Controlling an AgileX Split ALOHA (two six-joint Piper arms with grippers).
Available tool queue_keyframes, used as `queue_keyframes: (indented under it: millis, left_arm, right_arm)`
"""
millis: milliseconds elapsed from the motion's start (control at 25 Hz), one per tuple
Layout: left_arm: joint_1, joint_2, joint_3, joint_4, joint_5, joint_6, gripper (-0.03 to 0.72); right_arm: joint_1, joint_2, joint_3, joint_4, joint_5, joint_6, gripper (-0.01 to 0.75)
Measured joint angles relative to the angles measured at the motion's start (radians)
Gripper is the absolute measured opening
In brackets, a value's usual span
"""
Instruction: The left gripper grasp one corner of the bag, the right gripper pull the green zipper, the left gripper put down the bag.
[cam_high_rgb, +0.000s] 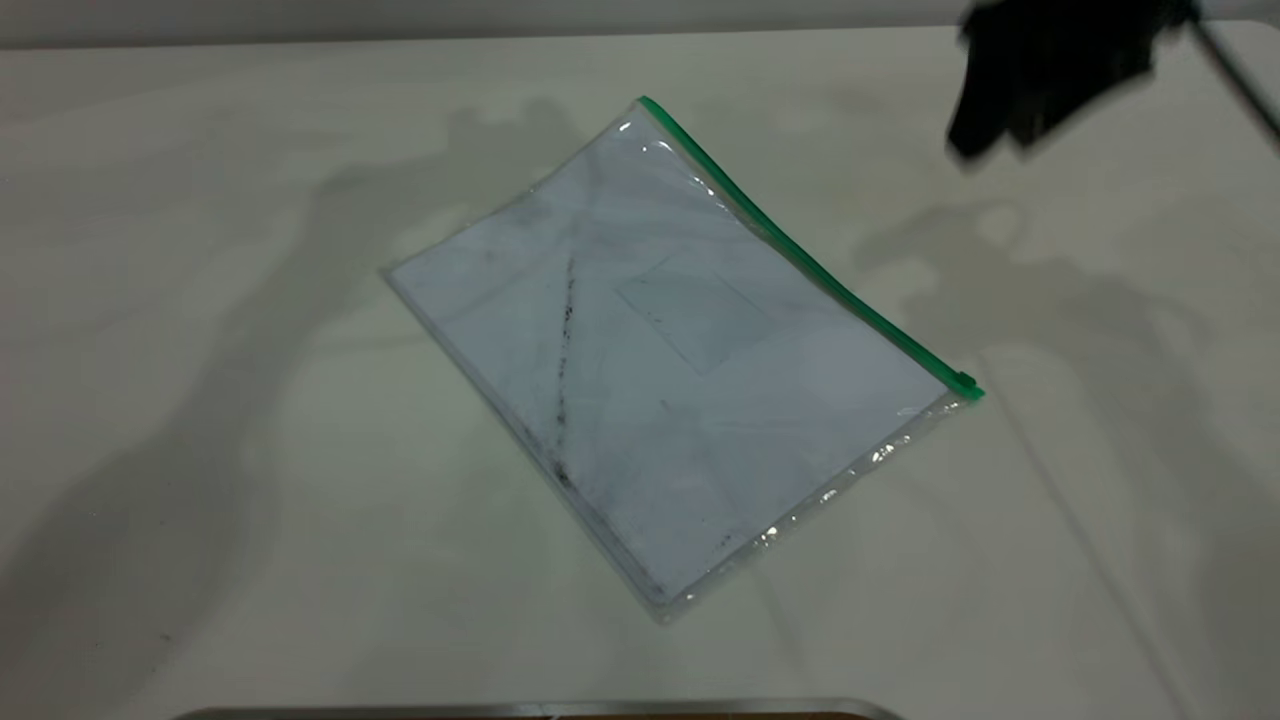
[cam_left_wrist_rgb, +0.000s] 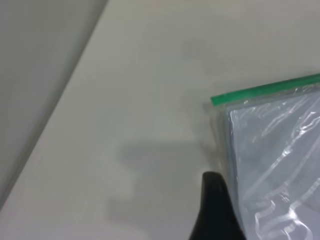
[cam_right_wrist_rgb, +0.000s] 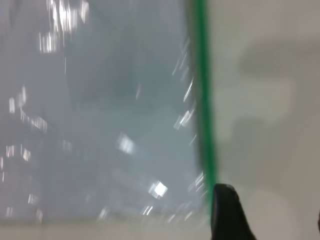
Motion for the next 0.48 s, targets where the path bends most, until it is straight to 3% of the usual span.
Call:
queue_keyframes:
  millis: [280,480]
  left_arm:
    - [0.0,-0.252,-0.018,0.284,0.131,-0.403,0.59]
    - [0.0,-0.402,-0.022,0.42,0.199,-0.581,0.59]
  right_arm:
    - [0.0,-0.354,-0.07,-0.052,0.027,0.068,0.466]
    - [0.0,-0.643,-0.07,-0.061,0.129,0.117,0.466]
